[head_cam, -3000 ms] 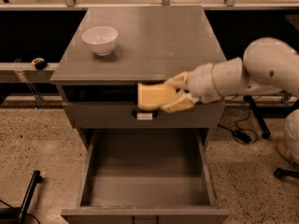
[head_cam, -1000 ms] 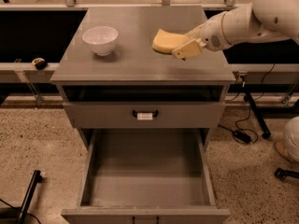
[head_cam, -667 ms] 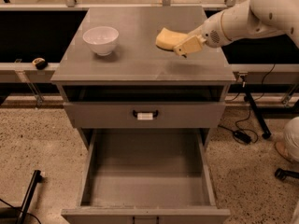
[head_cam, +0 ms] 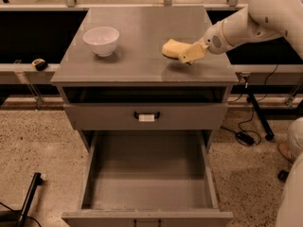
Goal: Pick sponge from middle drawer and place on counter
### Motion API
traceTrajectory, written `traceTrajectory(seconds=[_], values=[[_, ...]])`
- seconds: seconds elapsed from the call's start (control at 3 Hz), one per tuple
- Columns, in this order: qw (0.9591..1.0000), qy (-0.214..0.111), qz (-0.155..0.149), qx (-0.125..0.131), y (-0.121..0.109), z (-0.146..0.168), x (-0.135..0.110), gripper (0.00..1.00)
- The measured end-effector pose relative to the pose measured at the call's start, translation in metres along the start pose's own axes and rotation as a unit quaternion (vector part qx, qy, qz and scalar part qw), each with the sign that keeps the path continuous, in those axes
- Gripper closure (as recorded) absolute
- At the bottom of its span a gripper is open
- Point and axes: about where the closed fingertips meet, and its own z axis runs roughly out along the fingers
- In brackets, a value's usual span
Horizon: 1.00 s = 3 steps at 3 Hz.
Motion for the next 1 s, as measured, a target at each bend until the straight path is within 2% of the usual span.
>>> traceTrajectory(seconds=[0.33, 0.67, 1.0], values=[[1.0, 0.0, 0.0, 0.0, 0.0, 0.0, 0.0, 0.12], [1.0, 0.0, 0.0, 0.0, 0.0, 0.0001, 0.0, 0.0], [1.0, 0.0, 0.0, 0.0, 0.0, 0.0, 0.0, 0.0]])
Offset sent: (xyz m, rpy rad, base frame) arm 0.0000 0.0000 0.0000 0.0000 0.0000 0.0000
